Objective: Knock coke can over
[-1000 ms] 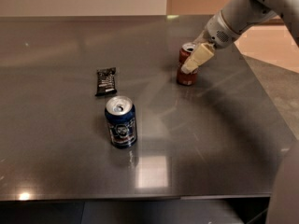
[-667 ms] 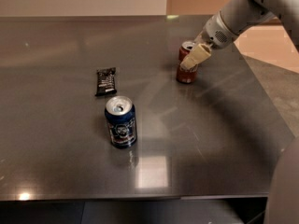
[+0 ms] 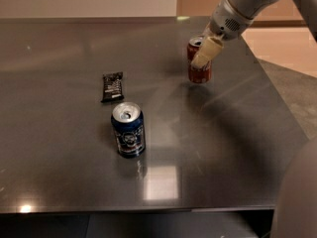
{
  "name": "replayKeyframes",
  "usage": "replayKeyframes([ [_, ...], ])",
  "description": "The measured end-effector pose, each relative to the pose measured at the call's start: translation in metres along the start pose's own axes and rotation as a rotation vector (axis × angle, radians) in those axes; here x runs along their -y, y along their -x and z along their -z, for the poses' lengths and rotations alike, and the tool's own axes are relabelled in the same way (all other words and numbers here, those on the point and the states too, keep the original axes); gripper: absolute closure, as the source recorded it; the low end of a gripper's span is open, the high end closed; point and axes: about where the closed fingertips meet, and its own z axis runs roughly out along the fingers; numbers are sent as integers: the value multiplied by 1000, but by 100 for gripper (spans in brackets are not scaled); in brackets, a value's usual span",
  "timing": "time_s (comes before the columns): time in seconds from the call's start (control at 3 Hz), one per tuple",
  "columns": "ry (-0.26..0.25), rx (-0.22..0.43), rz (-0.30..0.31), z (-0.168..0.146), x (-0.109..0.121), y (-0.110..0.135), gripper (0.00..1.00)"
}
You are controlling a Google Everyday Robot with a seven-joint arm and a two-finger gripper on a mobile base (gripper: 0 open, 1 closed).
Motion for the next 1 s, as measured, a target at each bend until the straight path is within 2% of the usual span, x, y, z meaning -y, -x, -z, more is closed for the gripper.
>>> replayKeyframes([
  [0.33, 5, -197, 47, 9, -8, 1, 100],
  [0.67, -8, -338, 88, 12, -5, -1, 100],
  [1.0, 12, -402, 133, 5, -5, -8, 83],
])
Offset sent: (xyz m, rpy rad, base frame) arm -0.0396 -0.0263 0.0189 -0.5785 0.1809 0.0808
